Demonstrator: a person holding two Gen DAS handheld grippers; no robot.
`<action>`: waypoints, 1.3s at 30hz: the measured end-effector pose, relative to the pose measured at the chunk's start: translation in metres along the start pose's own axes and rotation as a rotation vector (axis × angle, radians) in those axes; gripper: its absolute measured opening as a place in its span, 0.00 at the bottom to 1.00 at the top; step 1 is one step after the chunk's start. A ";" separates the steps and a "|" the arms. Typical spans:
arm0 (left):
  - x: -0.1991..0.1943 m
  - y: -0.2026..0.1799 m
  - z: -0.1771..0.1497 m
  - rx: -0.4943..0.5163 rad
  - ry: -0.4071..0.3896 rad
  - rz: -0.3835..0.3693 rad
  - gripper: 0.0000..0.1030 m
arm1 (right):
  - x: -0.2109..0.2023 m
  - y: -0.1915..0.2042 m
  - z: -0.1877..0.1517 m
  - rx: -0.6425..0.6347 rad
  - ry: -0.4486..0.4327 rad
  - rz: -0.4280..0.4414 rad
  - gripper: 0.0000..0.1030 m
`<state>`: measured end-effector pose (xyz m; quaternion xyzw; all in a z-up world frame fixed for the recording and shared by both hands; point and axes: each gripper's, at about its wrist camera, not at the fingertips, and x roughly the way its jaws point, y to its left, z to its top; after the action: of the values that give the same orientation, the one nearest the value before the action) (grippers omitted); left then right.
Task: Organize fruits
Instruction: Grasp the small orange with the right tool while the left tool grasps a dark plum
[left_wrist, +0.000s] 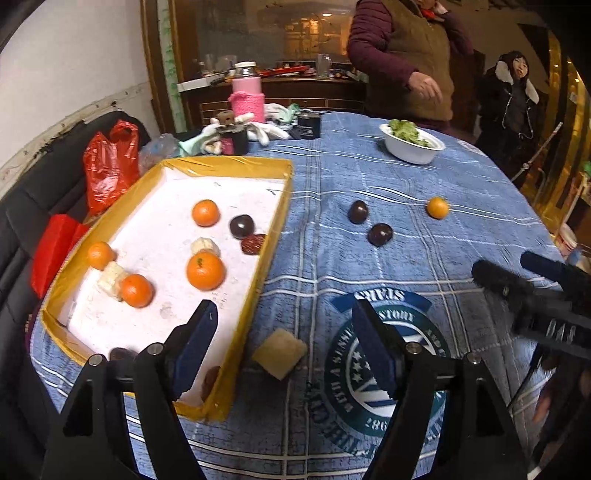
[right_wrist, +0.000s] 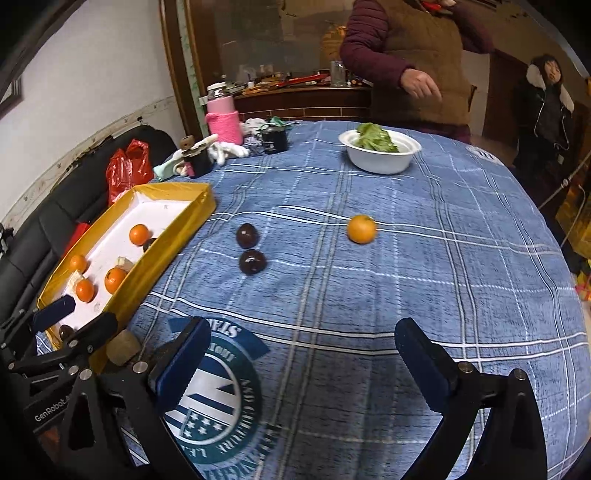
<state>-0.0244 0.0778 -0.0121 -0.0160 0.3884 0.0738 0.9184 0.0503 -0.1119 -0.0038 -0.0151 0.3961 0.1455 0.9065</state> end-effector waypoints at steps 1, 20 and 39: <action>0.002 -0.001 -0.001 0.001 0.006 -0.004 0.73 | -0.001 -0.005 0.000 0.009 -0.002 -0.003 0.98; 0.084 -0.067 0.053 0.056 0.025 -0.112 0.73 | 0.072 -0.071 0.061 0.010 -0.005 0.047 0.87; 0.122 -0.078 0.054 0.049 0.094 -0.188 0.47 | 0.142 -0.058 0.072 -0.068 0.094 0.023 0.57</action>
<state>0.1094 0.0203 -0.0644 -0.0334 0.4297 -0.0231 0.9021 0.2092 -0.1219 -0.0626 -0.0482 0.4333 0.1684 0.8840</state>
